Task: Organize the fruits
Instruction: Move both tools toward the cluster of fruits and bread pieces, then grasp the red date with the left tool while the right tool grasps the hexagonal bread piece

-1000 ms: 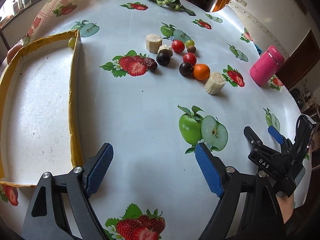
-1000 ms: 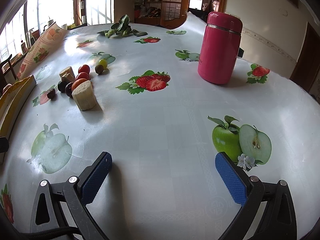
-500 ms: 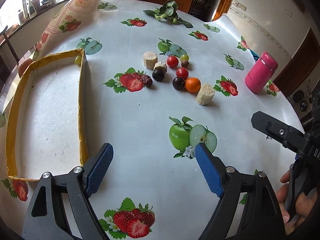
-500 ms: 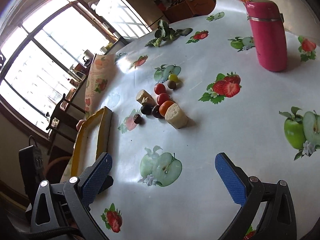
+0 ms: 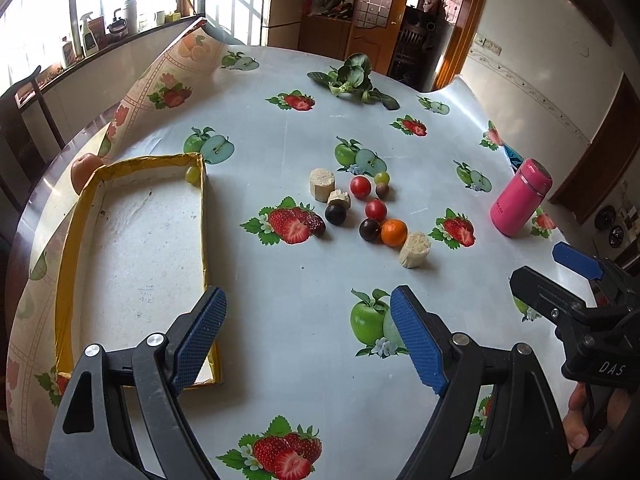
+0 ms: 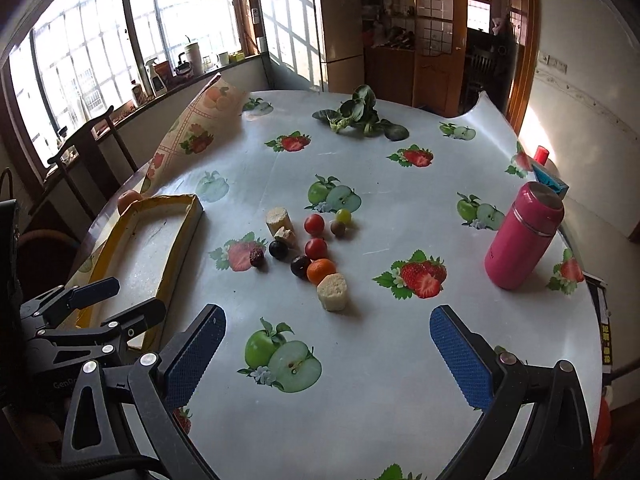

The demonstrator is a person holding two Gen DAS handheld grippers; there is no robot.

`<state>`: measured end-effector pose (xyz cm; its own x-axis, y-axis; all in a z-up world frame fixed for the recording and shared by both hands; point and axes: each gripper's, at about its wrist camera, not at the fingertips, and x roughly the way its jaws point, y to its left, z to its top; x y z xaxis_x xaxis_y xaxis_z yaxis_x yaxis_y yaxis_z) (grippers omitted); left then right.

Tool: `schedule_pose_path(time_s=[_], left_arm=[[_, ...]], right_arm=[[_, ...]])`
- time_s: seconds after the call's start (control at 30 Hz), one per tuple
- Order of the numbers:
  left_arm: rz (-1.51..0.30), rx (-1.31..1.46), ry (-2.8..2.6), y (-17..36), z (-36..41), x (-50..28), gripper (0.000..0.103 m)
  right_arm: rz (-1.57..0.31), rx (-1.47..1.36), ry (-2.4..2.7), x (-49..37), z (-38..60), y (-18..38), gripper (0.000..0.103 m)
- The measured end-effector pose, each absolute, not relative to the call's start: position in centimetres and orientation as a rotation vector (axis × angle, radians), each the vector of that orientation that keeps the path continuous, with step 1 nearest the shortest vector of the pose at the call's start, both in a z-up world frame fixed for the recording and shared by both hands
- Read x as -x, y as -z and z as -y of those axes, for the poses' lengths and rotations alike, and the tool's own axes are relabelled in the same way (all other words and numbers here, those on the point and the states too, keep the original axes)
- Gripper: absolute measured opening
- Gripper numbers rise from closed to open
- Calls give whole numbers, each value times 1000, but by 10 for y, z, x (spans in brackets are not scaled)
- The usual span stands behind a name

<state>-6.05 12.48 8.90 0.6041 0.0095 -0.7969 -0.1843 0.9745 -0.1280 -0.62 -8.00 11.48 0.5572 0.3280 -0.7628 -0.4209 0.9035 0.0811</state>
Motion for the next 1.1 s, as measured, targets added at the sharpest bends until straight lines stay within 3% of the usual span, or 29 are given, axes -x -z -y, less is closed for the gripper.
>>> schedule_pose_path(time_s=[0.43, 0.77, 1.1], left_arm=[[-939, 222, -87, -77, -136, 45, 84], [-934, 219, -55, -76, -136, 28, 84], [-964, 222, -58, -65, -139, 15, 84]], right_arm=[[-910, 83, -448, 10, 81, -94, 102], [-946, 67, -433, -1, 82, -80, 91], [-975, 67, -434, -11, 77, -67, 89]])
